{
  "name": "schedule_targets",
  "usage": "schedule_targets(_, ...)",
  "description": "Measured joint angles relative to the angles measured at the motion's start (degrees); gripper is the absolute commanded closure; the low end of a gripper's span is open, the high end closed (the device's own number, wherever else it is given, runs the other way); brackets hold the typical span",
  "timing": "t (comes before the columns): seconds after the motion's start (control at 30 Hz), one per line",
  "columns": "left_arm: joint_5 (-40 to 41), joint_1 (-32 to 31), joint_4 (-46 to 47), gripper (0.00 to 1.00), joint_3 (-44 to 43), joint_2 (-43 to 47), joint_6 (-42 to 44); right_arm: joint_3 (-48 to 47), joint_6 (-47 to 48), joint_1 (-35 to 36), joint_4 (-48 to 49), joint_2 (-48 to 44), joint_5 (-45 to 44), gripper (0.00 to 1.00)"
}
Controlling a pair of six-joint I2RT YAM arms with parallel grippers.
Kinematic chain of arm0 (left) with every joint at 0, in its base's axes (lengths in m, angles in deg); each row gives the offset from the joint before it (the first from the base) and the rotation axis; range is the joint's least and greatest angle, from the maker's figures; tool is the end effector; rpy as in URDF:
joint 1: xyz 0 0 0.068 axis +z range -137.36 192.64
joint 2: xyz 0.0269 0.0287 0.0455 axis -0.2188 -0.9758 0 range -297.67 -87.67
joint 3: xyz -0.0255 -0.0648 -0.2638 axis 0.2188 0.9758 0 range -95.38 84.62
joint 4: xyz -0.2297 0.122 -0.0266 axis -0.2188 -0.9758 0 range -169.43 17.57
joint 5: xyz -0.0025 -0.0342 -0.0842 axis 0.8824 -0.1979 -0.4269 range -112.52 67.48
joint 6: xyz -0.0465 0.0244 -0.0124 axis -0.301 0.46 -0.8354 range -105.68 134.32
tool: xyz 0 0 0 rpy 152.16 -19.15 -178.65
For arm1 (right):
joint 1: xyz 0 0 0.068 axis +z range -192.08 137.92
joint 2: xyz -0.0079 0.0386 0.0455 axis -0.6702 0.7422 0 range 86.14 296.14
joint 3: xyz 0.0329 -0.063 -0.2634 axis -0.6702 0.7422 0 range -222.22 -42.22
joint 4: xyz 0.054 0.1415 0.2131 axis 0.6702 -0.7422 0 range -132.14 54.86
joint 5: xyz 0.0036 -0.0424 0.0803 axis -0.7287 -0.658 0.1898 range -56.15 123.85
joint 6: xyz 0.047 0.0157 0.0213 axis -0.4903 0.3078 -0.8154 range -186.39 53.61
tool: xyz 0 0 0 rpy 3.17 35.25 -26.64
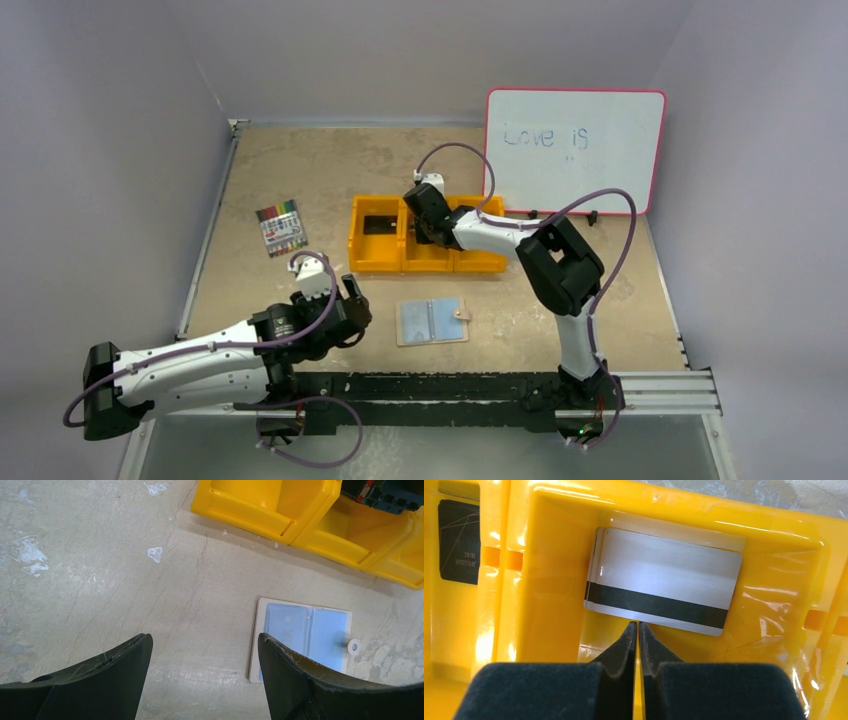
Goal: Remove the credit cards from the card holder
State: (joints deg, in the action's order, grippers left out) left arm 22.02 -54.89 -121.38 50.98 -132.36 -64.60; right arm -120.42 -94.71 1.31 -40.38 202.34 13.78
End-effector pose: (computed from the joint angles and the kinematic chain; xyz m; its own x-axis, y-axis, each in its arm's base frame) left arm 0.0742 -0.1142 0.2250 -0.5784 -0.4316 -0.6922 -0.2240 0.9000 -0.3740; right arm 0.3315 0.2967 0.1732 -0.6582 -0.0090 -0.7528 -0.1719 0.9753 0.1386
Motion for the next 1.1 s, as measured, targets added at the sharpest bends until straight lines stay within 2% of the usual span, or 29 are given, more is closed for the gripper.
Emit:
schedule_targets(0.17,0.0,0.0,0.39,0.23,0.0,-0.9,0.02,0.22,1.75,-0.02,-0.13,-0.61,0.35,0.82)
schedule_targets(0.23,0.0,0.0,0.76,0.23,0.0,-1.55,0.04,1.73,2.84,-0.02,-0.02,-2.89,1.73,0.71)
schedule_targets(0.53,0.55,-0.02,1.79,0.23,-0.76,-3.28,-0.02,13.86,4.11,2.58,5.22,-24.55,7.76,0.55)
schedule_targets(0.67,1.86,-0.02,1.64,0.23,-1.4,-3.23,-0.61,21.9,0.15,9.11,8.57,-31.61,6.49,0.47)
schedule_targets(0.87,3.82,-0.02,0.2,0.22,-1.42,-1.92,-3.37,32.59,-8.81,20.65,8.48,-33.7,2.51,0.44)
schedule_targets(1.1,6.16,0.0,-2.05,0.22,-1.42,1.42,-7.39,31.67,-16.39,30.14,5.01,-28.46,-3.1,0.41)
